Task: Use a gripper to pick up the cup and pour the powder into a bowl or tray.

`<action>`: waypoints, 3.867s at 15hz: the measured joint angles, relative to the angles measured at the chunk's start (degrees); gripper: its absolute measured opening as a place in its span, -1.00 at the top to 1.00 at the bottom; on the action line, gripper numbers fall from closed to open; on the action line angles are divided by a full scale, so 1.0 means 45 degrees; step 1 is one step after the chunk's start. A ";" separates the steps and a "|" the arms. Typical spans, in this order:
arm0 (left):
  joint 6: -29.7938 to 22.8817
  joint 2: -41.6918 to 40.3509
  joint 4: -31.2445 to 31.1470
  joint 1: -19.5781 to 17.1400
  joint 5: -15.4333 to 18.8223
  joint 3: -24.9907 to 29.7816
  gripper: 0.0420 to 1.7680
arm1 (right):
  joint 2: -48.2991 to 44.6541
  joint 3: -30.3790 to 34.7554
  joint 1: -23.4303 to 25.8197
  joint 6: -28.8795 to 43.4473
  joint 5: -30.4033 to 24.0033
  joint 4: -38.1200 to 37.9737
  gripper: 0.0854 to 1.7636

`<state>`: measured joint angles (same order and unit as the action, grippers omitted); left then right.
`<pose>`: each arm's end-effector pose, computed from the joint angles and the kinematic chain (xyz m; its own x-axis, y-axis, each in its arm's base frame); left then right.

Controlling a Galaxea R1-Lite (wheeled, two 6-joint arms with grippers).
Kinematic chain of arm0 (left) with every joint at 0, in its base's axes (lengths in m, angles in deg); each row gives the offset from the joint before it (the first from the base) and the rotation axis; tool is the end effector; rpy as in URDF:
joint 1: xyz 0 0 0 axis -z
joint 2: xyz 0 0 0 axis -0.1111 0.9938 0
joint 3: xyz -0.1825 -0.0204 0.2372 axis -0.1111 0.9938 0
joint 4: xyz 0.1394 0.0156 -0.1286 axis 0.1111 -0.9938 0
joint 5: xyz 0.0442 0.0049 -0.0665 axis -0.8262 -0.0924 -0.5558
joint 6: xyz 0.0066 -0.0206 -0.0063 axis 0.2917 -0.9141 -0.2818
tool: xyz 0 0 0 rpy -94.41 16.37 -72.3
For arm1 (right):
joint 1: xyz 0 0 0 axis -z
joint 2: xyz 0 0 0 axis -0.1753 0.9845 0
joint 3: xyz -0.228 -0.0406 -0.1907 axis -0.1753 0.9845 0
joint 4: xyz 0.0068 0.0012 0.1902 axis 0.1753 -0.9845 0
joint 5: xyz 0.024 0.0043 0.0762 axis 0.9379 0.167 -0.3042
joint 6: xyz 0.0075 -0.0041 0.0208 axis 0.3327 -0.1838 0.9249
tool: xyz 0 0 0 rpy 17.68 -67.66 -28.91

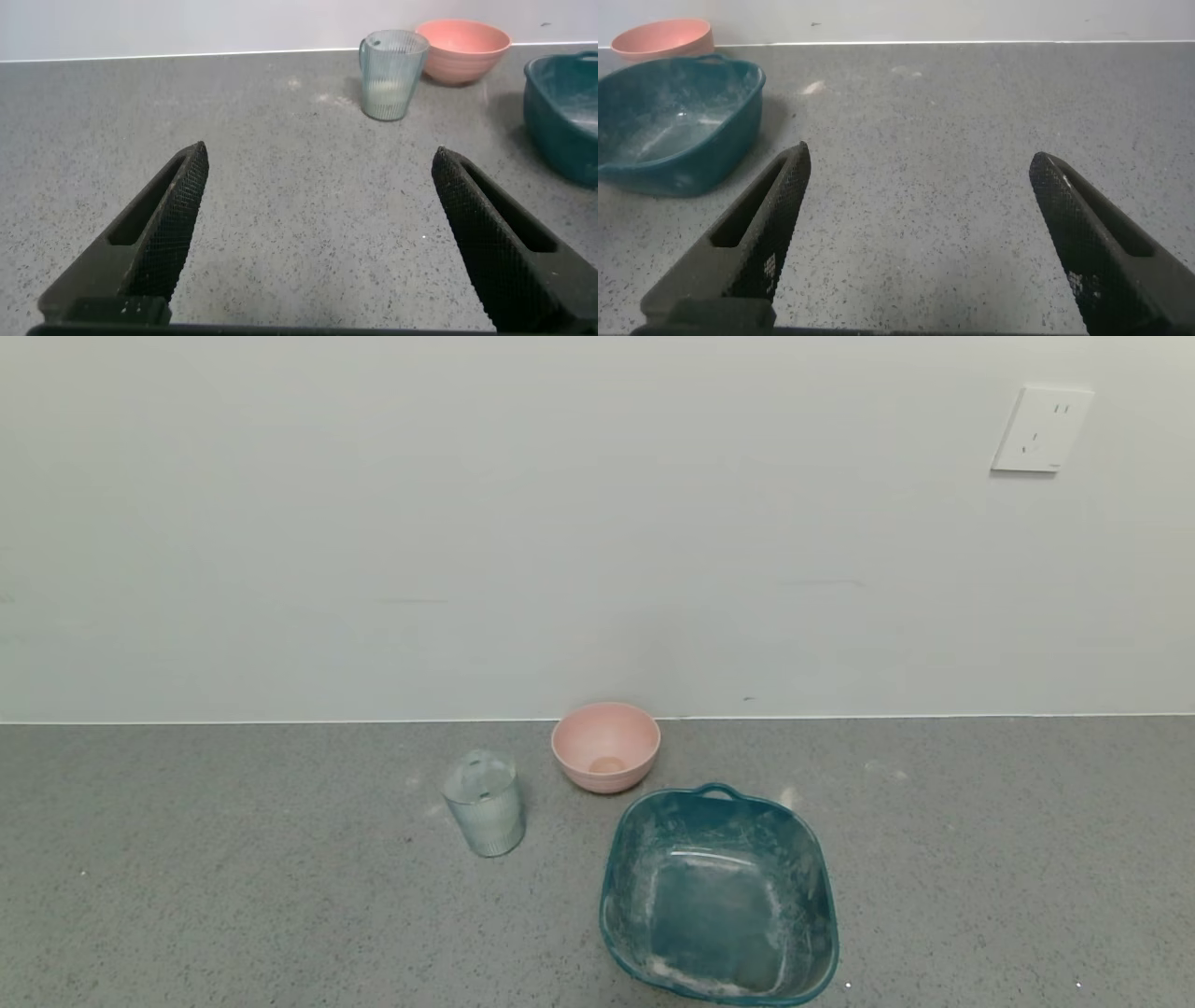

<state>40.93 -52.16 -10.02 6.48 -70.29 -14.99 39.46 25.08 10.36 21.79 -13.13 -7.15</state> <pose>-0.0245 0.0000 0.0815 0.9999 0.0001 0.0156 -0.0004 0.9998 0.0195 -0.0228 -0.0001 0.0765 0.9998 -0.0170 0.0105 0.0165 0.9988 0.0460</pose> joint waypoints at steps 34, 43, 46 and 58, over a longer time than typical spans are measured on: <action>0.2181 1.9963 0.3389 0.1276 0.2836 -0.6740 -0.94 | 0.0000 0.0000 0.0000 -0.0005 -0.0005 0.0000 -0.94; 0.2064 2.4080 1.0828 0.1801 0.2931 -0.5386 -0.94 | 0.0000 0.0000 0.0000 0.0000 0.0000 0.0000 -0.94; 0.1764 2.5319 1.3889 0.1894 0.2931 -0.4787 -0.94 | 0.0000 0.0000 0.0000 -0.0005 -0.0005 -0.0005 -0.94; 0.0233 2.8477 1.9421 0.2538 0.2384 -0.4681 -0.94 | 0.0000 0.0000 0.0000 0.0000 -0.0005 0.0000 -0.94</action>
<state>41.98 75.99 77.37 17.90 -59.56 -36.06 39.46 25.08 10.36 21.79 -13.16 -7.15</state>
